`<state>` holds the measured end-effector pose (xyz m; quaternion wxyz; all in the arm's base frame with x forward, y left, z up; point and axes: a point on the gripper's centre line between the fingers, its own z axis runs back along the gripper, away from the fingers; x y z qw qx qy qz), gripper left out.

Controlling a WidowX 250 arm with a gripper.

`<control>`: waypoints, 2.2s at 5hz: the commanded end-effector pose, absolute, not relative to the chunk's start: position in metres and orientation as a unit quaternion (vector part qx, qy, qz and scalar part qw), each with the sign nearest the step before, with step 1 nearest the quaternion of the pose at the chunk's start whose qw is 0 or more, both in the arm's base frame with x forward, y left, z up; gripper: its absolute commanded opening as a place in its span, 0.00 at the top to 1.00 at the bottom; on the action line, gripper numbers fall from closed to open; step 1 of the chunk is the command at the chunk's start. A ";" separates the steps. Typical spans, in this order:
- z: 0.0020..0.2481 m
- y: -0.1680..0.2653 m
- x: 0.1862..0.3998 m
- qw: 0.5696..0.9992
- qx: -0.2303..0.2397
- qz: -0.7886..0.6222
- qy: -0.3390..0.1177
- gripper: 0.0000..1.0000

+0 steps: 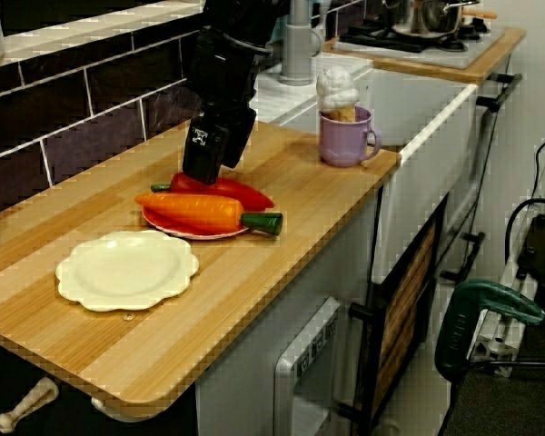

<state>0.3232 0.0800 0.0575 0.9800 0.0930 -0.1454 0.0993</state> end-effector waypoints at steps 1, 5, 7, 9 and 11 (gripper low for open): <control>0.057 0.076 0.333 0.974 0.114 0.102 -0.167 0.00; 0.038 0.080 0.328 0.982 0.113 0.072 -0.134 0.08; 0.041 0.086 0.327 0.983 0.110 0.071 -0.130 1.00; 0.078 0.095 0.338 0.986 0.068 0.095 -0.120 1.00; 0.120 0.110 0.343 0.989 0.036 0.087 -0.110 1.00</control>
